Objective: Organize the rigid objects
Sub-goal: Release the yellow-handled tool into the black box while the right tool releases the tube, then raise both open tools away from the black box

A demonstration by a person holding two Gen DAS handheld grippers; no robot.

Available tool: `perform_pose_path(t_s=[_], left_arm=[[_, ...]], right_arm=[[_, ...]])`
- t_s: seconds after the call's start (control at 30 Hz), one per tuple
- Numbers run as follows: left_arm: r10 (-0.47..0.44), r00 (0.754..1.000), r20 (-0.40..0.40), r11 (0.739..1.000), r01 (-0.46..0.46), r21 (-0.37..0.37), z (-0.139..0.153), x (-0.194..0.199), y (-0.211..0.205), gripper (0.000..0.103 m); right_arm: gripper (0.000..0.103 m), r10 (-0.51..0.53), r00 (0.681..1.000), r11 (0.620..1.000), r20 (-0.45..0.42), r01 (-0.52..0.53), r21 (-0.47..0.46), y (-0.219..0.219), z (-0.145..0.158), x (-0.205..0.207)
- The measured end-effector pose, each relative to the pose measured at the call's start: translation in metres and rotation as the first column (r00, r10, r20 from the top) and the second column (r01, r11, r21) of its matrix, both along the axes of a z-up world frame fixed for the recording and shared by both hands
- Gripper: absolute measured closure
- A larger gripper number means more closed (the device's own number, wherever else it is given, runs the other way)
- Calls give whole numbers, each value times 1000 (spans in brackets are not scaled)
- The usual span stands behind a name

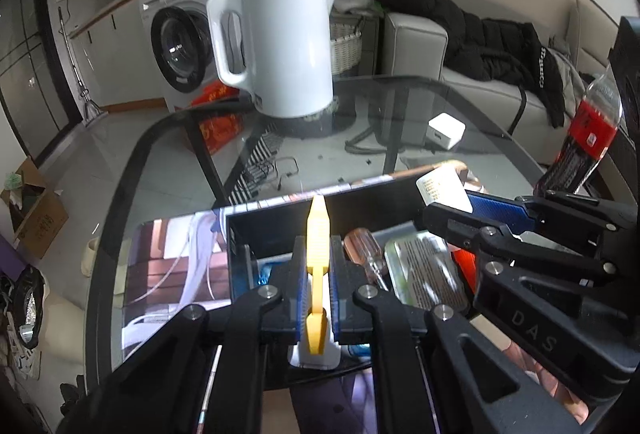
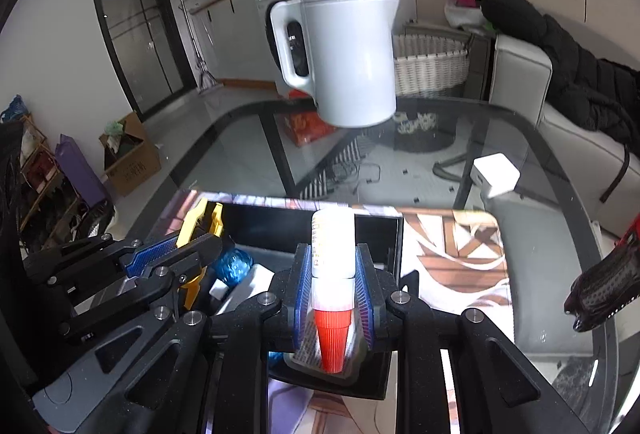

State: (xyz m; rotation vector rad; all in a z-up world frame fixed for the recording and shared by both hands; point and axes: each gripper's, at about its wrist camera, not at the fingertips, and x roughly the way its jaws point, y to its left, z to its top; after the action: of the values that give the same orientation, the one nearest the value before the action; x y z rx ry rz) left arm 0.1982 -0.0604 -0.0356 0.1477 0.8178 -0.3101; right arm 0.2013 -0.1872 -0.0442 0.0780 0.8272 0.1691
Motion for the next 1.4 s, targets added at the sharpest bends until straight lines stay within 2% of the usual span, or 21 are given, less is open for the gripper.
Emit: perform_pose_path(t_s=[0.2,0.43,0.57,0.83,1.1,1.17,1.23,1.3,1.37,1.4], left_arm=[[0,996,-85,1000,2,25,-15,0,-3,97],[-4,992,-128,998,12,62,-23,-10,0,97],[-12,991,-132,997,21,72,-22,-18,1,97],[-22,984,-175,995,38,91,-29,-20,-2,96],[-3,988,-154,996,17,87,-28,-20,0,95],[4,990,-140,996,9,89,-26,-21,0,91],[15,993,-118,996,-5,85,-22,-23,2,86],[23,996,-85,998,-17,68,-17,-27,6,77],[35,998,-44,998,-33,45,-9,-33,12,60],[42,999,-22,999,-41,33,-5,-37,14,59]], right_arm=[[83,-11,994,1000,-110,9,-18,0,-20,5],[83,-10,987,1000,-163,9,-1,-4,-19,-7],[83,-5,975,1000,-223,8,14,-2,-25,-11],[83,34,970,999,-241,-41,-24,12,-30,-16],[79,61,967,997,-246,-68,-24,18,-32,-17],[73,68,968,997,-241,-76,-22,19,-32,-18],[73,69,971,997,-229,-74,-14,19,-29,-20],[73,68,976,998,-207,-68,7,16,-24,-23],[70,67,982,997,-177,-62,37,11,-16,-30],[68,63,986,997,-155,-56,48,8,-11,-34]])
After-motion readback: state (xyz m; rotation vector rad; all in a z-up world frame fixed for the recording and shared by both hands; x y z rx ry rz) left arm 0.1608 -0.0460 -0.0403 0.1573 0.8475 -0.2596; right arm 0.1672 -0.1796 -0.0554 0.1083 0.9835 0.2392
